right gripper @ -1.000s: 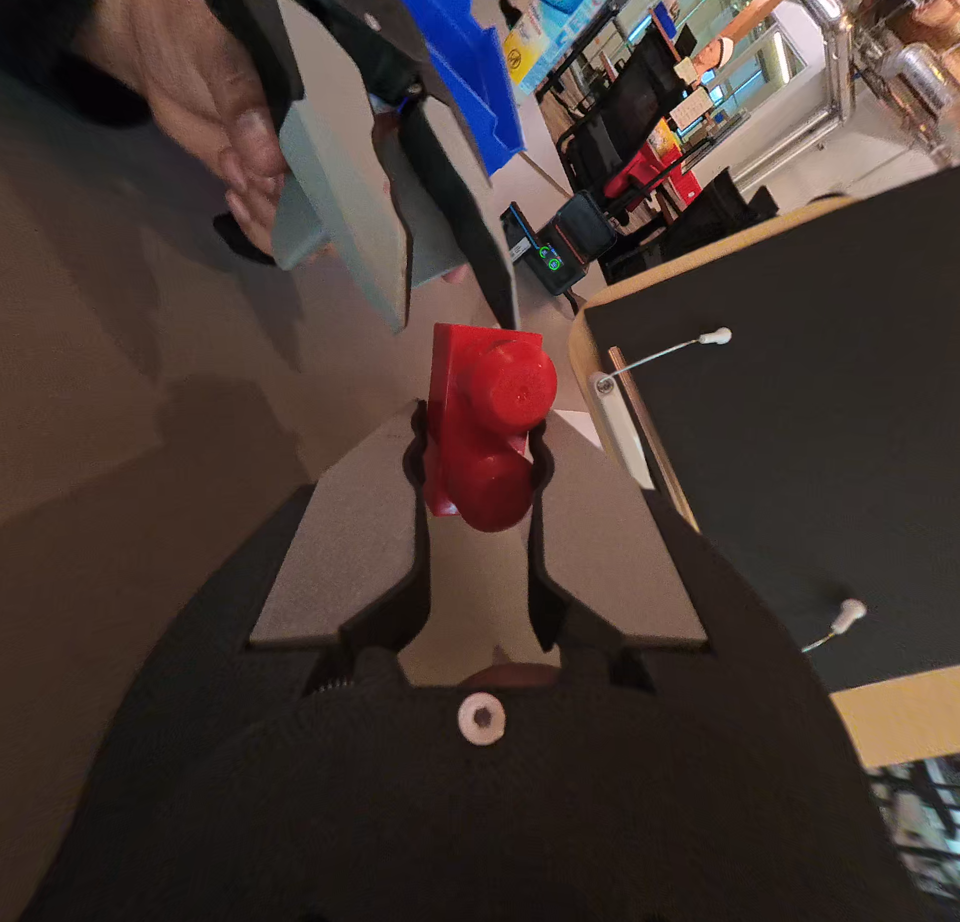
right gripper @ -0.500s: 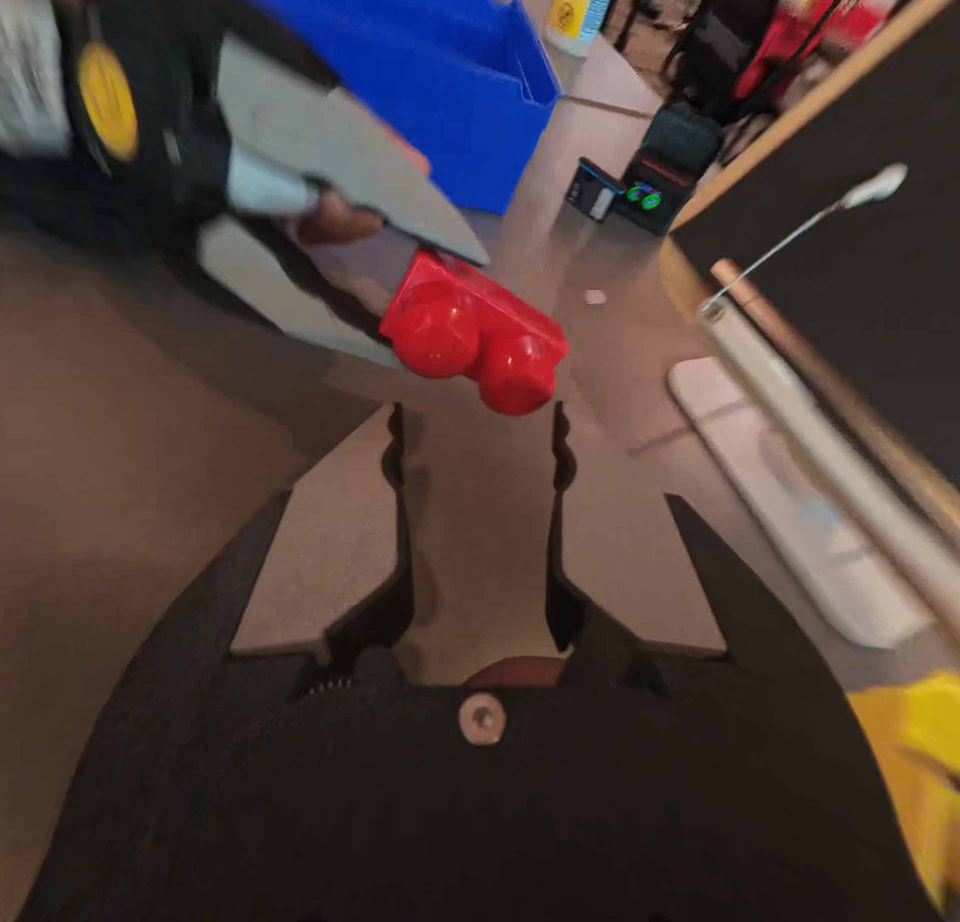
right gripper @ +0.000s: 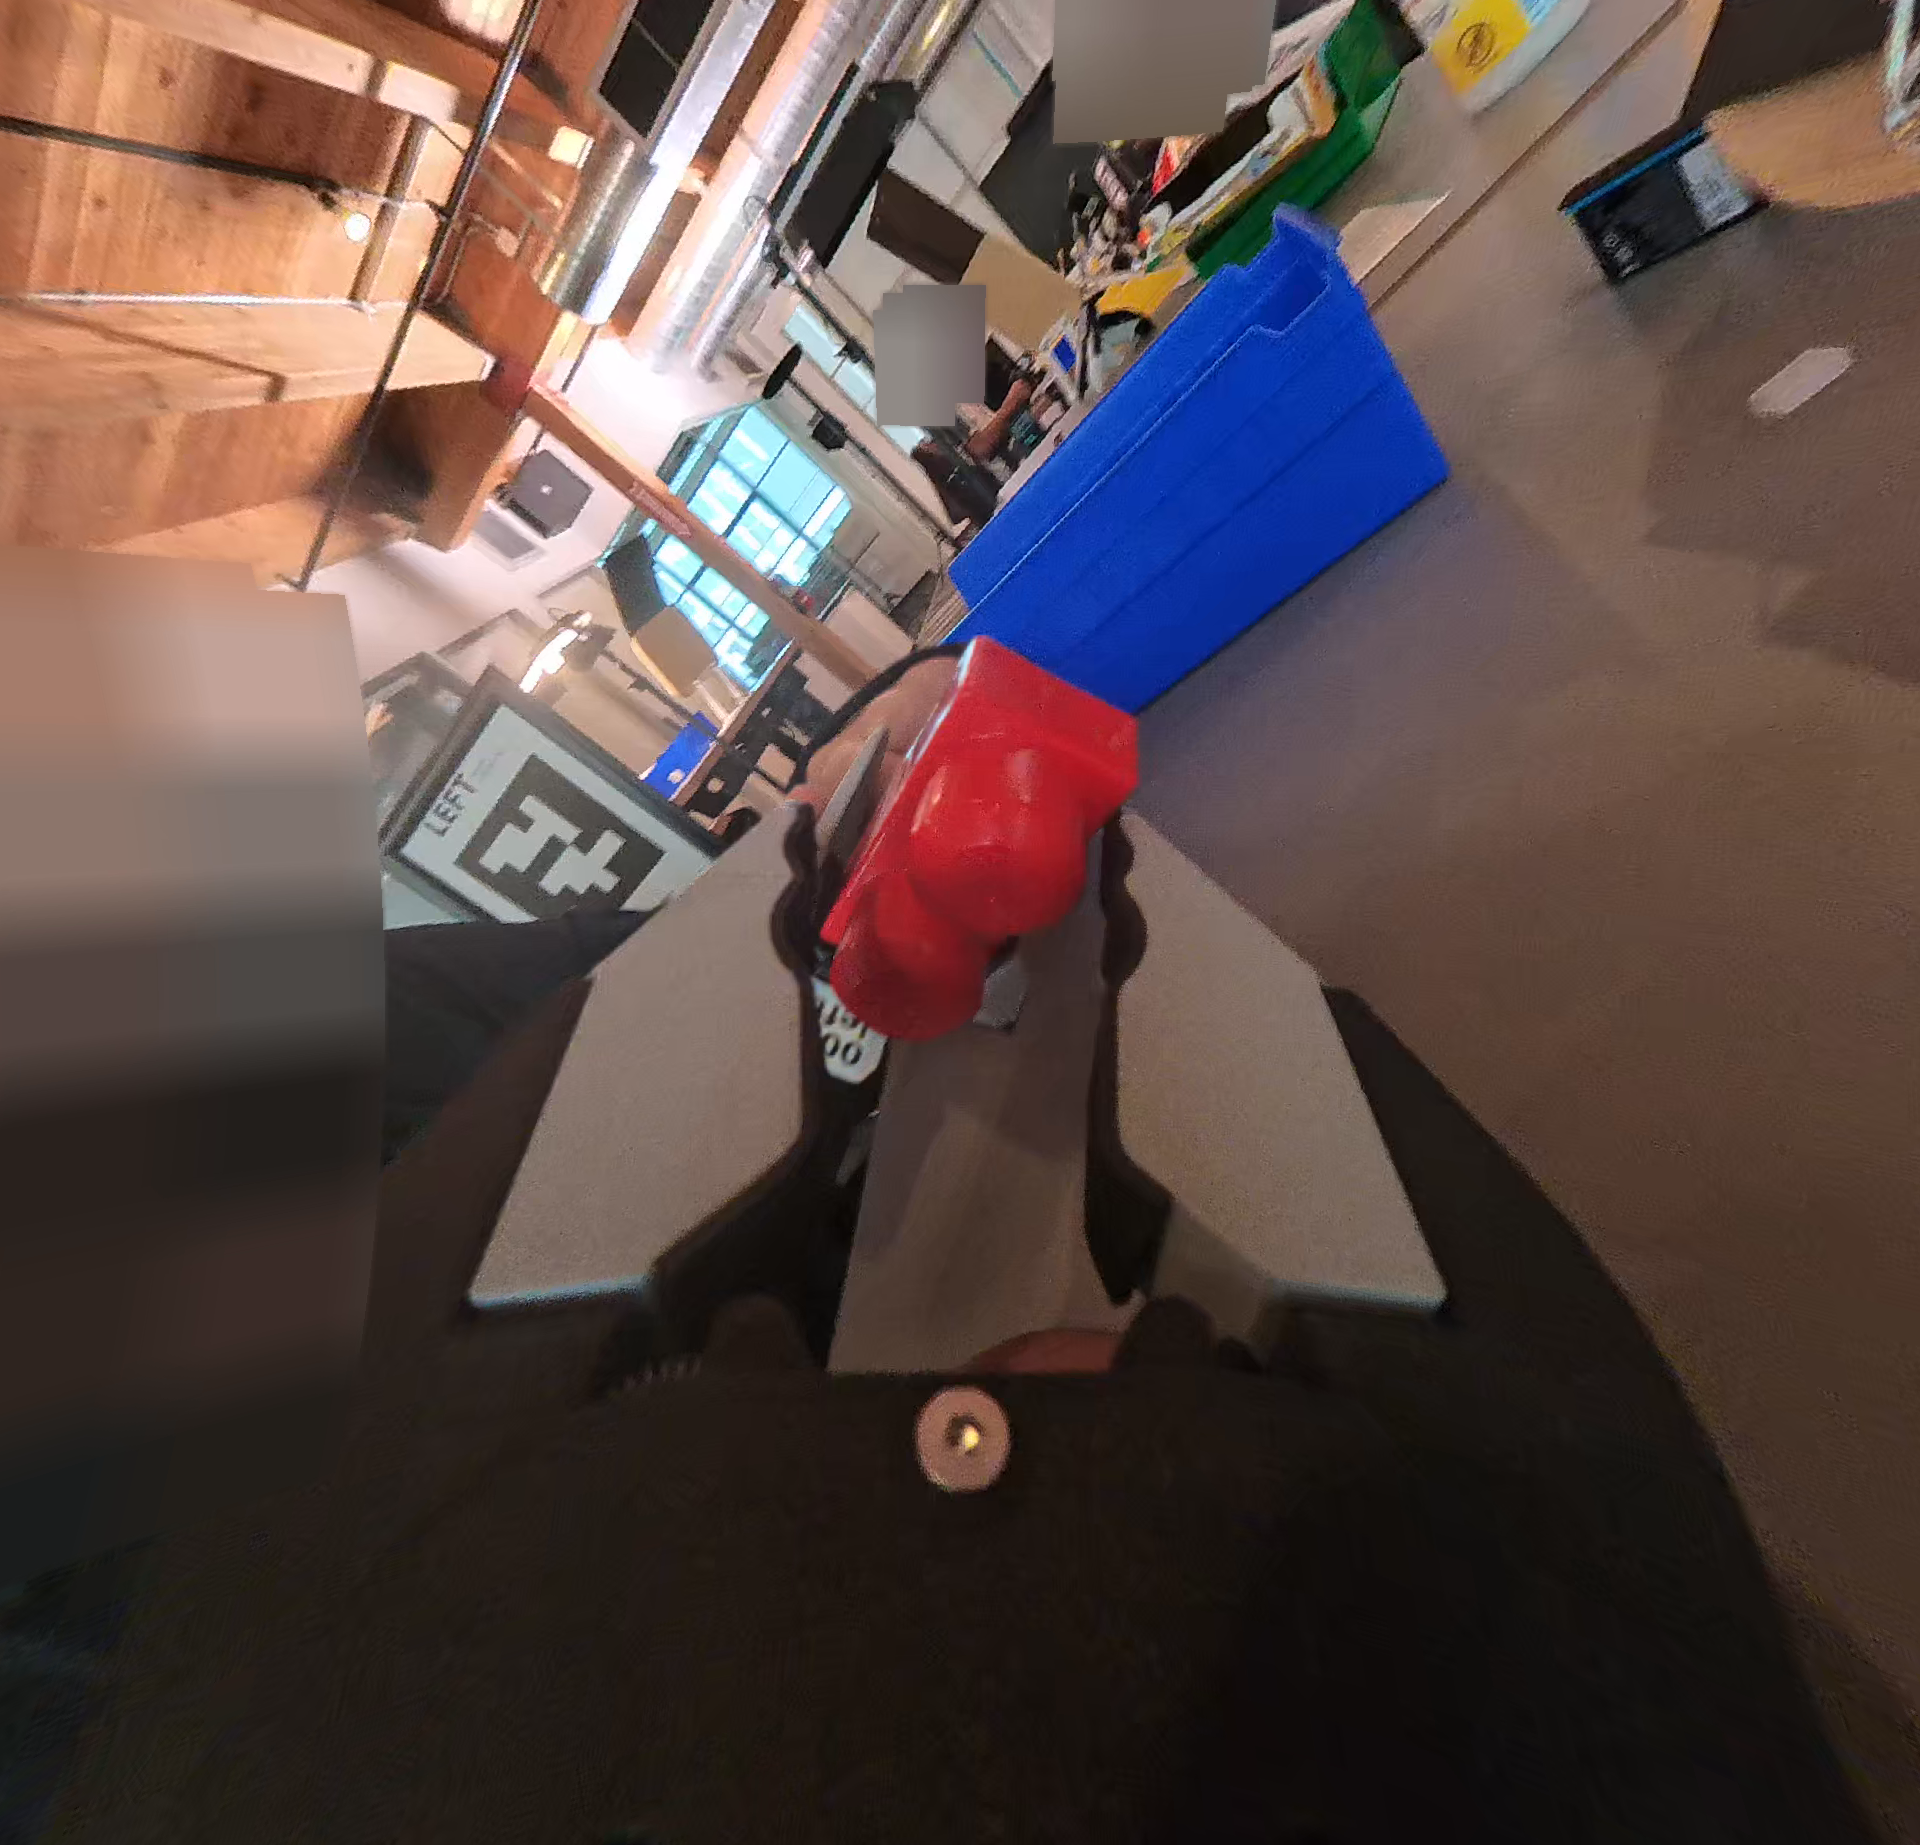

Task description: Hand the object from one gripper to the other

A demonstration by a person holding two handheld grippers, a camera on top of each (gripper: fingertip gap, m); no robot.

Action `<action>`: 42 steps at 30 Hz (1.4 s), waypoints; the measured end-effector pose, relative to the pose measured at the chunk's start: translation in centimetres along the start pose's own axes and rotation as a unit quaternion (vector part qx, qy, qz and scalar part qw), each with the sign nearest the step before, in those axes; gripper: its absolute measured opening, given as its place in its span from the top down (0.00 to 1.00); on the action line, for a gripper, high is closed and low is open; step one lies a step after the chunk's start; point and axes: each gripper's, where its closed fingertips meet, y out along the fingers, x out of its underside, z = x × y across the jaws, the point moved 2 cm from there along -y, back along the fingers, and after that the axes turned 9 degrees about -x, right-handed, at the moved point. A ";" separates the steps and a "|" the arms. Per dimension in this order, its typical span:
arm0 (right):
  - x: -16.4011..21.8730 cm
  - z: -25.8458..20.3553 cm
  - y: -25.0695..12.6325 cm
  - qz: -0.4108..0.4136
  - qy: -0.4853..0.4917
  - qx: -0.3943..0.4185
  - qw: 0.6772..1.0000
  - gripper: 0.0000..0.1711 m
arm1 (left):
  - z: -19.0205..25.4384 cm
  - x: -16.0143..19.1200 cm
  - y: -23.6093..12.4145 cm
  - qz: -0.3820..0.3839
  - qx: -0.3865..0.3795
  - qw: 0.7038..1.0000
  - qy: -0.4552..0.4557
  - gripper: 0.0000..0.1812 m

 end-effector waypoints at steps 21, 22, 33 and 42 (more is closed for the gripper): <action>4.0 -0.9 1.0 -0.299 -0.575 0.234 0.725 0.80 | -1.2 0.0 -1.9 0.012 0.285 0.634 -0.719 0.76; 4.1 -0.9 1.2 -0.298 -0.577 0.231 0.724 0.80 | -0.9 -0.4 -2.2 0.014 0.298 0.642 -0.706 0.75; 3.7 -4.2 2.0 -0.204 -0.532 0.113 0.814 0.81 | -1.2 -2.1 -2.3 0.047 0.288 0.681 -0.672 0.76; 1.7 -3.2 0.3 -0.140 -0.295 0.077 0.942 0.49 | -0.9 3.9 -0.5 -0.060 0.040 0.982 -0.174 0.80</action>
